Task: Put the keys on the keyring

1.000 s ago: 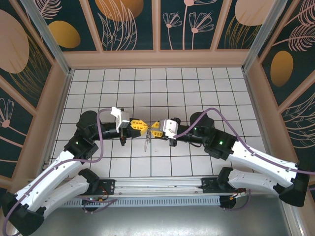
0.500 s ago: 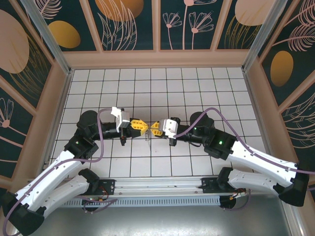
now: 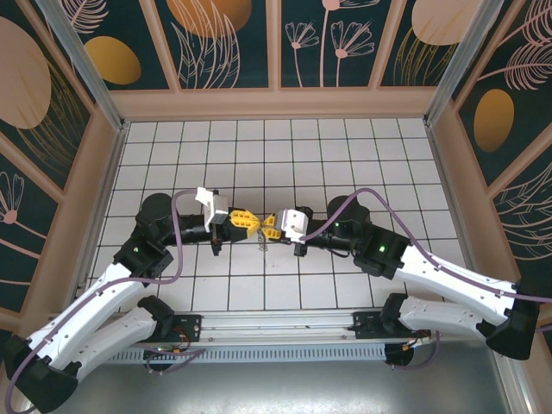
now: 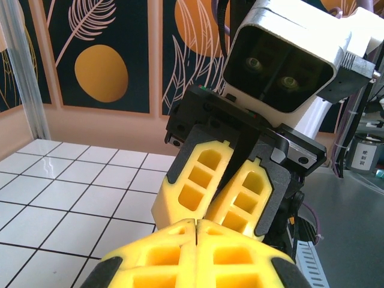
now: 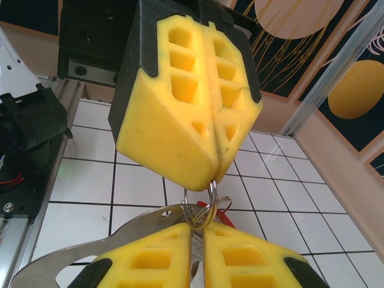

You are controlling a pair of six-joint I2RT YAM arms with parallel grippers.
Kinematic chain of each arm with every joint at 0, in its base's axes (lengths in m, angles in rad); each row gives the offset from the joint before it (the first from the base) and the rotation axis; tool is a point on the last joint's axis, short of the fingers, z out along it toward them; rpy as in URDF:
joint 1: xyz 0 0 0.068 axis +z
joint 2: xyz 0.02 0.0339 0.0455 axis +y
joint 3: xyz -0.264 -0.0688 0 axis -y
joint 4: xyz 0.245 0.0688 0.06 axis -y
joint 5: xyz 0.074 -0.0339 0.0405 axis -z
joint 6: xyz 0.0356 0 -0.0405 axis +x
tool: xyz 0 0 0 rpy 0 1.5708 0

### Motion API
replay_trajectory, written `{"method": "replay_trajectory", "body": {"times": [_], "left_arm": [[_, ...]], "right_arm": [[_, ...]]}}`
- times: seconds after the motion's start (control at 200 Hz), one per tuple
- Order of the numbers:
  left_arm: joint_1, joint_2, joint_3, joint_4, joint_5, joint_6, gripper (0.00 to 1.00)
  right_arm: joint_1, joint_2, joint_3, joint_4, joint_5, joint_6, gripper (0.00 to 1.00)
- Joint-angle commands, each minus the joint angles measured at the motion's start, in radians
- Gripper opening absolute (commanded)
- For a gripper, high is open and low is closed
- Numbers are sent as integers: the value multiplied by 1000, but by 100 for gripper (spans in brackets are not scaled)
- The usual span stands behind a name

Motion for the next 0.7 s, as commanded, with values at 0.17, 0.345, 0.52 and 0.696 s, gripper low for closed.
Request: {"method": "replay_trajectory", "body": {"times": [0.17, 0.345, 0.52, 0.696], "left_arm": [[-1, 2, 23, 32, 36, -11, 0], [-1, 4, 17, 53, 42, -21, 0], [-2, 6, 9, 66, 46, -29, 0], [-2, 0, 1, 65, 30, -29, 0]], "right_arm": [[2, 13, 18, 88, -48, 11, 8], [2, 29, 19, 100, -63, 12, 4], [4, 48, 26, 120, -79, 12, 4], [5, 59, 25, 148, -121, 13, 4]]}}
